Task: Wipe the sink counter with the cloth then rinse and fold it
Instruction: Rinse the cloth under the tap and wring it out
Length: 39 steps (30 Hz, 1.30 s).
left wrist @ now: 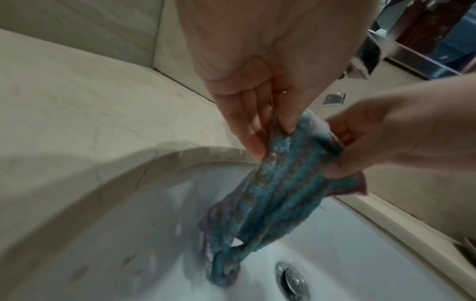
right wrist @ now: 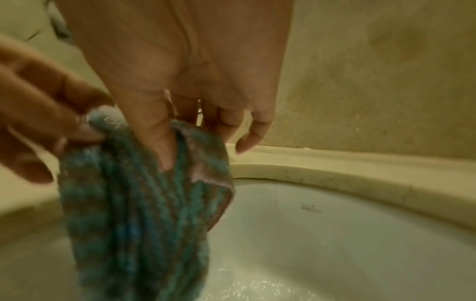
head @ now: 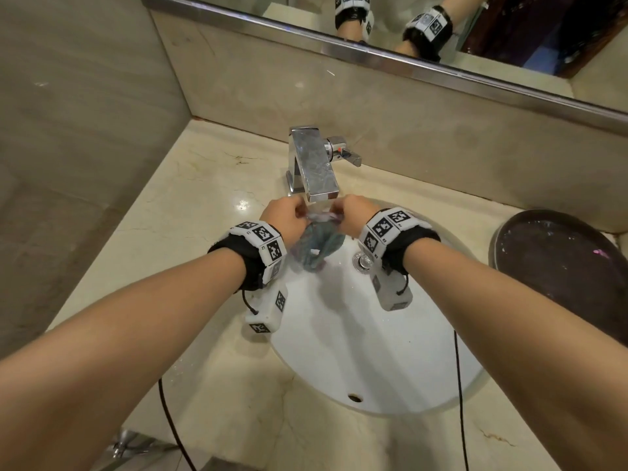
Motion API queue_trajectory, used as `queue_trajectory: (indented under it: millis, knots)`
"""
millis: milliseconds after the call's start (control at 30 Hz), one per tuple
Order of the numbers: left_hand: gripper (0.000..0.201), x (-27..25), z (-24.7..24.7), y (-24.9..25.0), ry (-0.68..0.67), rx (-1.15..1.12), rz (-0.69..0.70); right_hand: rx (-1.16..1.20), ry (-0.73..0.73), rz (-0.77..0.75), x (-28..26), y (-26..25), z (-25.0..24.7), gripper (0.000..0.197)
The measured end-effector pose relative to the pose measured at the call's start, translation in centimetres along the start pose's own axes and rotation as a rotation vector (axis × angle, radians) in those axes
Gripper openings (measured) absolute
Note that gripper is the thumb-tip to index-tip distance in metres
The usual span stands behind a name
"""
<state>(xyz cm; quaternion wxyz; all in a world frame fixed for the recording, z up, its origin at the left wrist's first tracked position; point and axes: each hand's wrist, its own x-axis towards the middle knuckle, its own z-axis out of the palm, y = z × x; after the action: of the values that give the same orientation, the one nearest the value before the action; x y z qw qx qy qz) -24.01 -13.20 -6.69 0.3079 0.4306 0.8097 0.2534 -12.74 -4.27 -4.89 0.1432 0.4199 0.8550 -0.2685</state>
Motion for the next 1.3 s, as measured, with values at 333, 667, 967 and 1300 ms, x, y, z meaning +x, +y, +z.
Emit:
queue_trajectory:
  millis: [333,667,967,1300]
  knots:
    - [0.007,-0.3,-0.1,-1.0,-0.126,0.043,-0.072,0.459,0.133,-0.097,0.1,0.3,0.2,0.025]
    - [0.031,0.1,-0.8,1.0,-0.106,0.085,0.037,0.308,0.046,-0.075,-0.2,0.2,0.1,0.049]
    - [0.027,-0.2,-0.2,-0.1,-0.185,0.126,-0.024,0.471,0.119,-0.018,0.9,1.1,0.5,0.025]
    - [0.03,-0.2,-0.8,0.7,-0.044,0.108,0.038,0.561,0.079,-0.048,-0.2,-0.4,0.6,0.041]
